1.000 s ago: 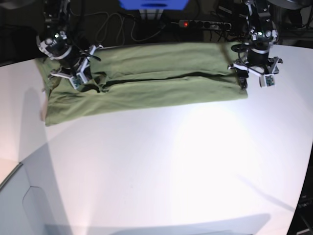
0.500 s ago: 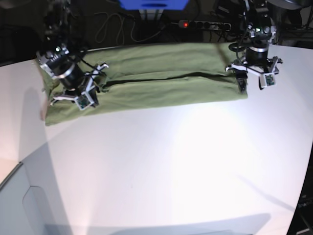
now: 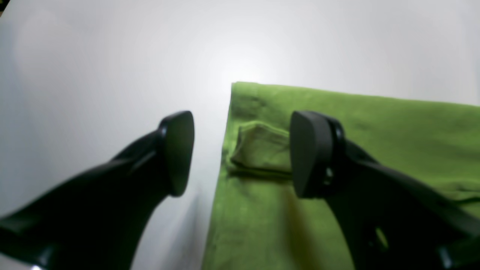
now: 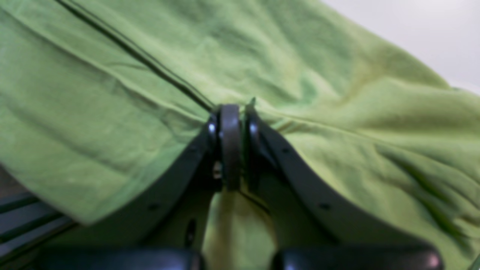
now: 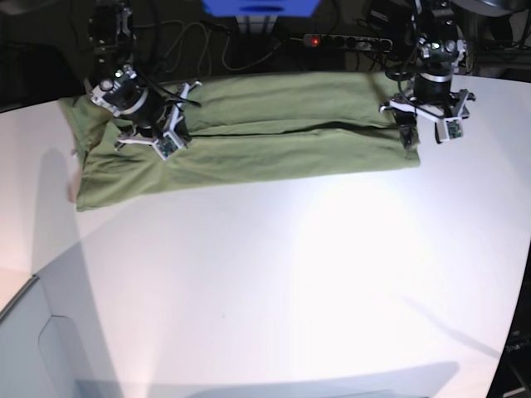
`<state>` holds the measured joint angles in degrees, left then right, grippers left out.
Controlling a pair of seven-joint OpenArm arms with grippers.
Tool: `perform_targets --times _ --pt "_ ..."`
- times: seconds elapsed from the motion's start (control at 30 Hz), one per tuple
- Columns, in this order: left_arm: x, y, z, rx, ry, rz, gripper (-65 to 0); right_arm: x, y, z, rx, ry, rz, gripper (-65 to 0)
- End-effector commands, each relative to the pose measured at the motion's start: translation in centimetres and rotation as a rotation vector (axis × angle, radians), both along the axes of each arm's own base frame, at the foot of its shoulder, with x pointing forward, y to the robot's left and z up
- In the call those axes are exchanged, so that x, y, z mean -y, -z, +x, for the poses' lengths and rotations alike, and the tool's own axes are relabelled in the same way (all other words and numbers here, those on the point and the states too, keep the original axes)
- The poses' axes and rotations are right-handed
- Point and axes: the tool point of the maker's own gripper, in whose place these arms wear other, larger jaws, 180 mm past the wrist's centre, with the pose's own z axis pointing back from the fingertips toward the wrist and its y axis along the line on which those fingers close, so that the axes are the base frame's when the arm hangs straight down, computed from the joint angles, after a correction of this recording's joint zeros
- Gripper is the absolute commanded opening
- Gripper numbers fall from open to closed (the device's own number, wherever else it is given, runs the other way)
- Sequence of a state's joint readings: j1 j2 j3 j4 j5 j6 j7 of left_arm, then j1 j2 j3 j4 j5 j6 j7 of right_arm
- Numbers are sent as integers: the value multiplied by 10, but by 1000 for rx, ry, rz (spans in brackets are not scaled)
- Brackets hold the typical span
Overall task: Fold the T-shirt properly
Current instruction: 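Press the right gripper onto the folded shirt and adjust the left gripper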
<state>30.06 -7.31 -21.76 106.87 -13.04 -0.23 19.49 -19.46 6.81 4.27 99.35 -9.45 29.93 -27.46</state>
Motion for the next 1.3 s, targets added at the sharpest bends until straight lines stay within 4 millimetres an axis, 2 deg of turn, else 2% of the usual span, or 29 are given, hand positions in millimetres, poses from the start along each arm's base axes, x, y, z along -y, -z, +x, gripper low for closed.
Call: perform_targets --times 0.0,0.07,0.13,0.2,0.3,0.4,0.53,0.67,0.8,1.0,1.27 --pt "-2 -4 1 22 -1 8 -268 1 -10 2 33 -4 5 -650" --pt "-4 -1 0 13 -7 7 -268 4 -21 1 62 -18 -12 -650" --pt "-3 -3 -2 14 -3 9 -268 7 -41 2 115 -41 -37 -650" --pt "0 -12 0 36 6 16 -268 9 -57 4 160 -49 -51 -650" --pt "8 -32 8 102 6 -21 -268 23 -72 9 202 -13 -74 -650" --pt "12 -42 20 151 9 -53 -268 35 -71 11 203 18 -92 -650" --pt "18 -44 40 188 12 -82 -268 38 -64 8 181 26 -93 -650" --pt "39 -37 54 189 57 -121 -268 40 -57 4 157 29 -93 -650" --pt "47 -18 61 155 63 -151 -268 41 -49 2 132 33 -91 -650" --pt "48 17 42 -14 58 -180 -268 43 -40 -2 105 38 -90 -650" --pt "47 46 -17 -171 52 -179 -268 43 -40 -1 106 39 -88 -650"
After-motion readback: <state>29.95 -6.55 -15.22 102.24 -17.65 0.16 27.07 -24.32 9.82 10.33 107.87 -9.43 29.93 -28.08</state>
